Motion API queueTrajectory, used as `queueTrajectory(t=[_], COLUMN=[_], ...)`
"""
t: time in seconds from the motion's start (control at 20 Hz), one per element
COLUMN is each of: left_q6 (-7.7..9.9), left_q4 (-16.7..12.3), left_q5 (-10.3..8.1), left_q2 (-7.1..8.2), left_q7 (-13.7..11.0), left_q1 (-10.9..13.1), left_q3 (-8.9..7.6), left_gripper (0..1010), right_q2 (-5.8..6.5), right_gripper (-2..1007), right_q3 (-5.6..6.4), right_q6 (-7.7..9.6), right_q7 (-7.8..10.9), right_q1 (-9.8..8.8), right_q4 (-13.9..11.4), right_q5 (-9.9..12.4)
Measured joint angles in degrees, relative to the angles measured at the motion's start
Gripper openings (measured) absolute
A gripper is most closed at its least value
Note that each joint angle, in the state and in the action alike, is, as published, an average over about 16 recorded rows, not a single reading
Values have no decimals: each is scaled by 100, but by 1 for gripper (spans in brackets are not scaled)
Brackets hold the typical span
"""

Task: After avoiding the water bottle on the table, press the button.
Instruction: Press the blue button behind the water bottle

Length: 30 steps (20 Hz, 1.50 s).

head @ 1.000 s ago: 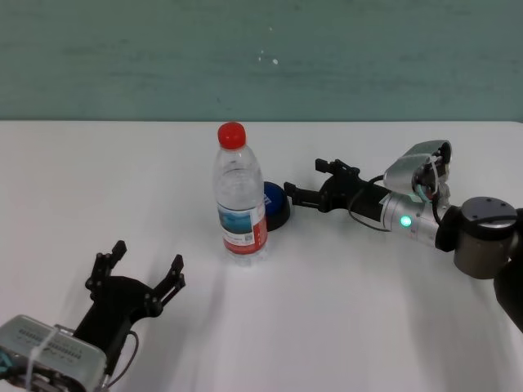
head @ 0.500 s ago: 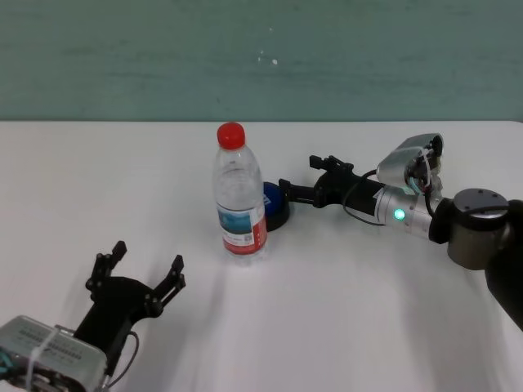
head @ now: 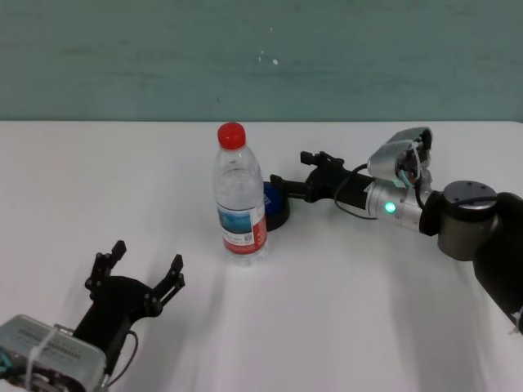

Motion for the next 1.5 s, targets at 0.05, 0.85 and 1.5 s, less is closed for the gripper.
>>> queueTrajectory(t=[0.05,0.85,1.5], left_q6=[0,0,0], left_q4=[0,0,0], left_q5=[0,0,0], left_q2=[0,0,0], left_q7=[0,0,0], left_q1=[0,0,0], left_q3=[0,0,0], left_gripper=[1000,1000,1000], right_q2=[-23,-333,-137], right_gripper=[1004,1004,1004], right_q3=[2,72,155], right_q6=[-16,-211,-25], right_q7=[18,215,10], right_q1=[26,289,-46], right_q4=[59,876,-9], right_q5=[-8,-246,-329])
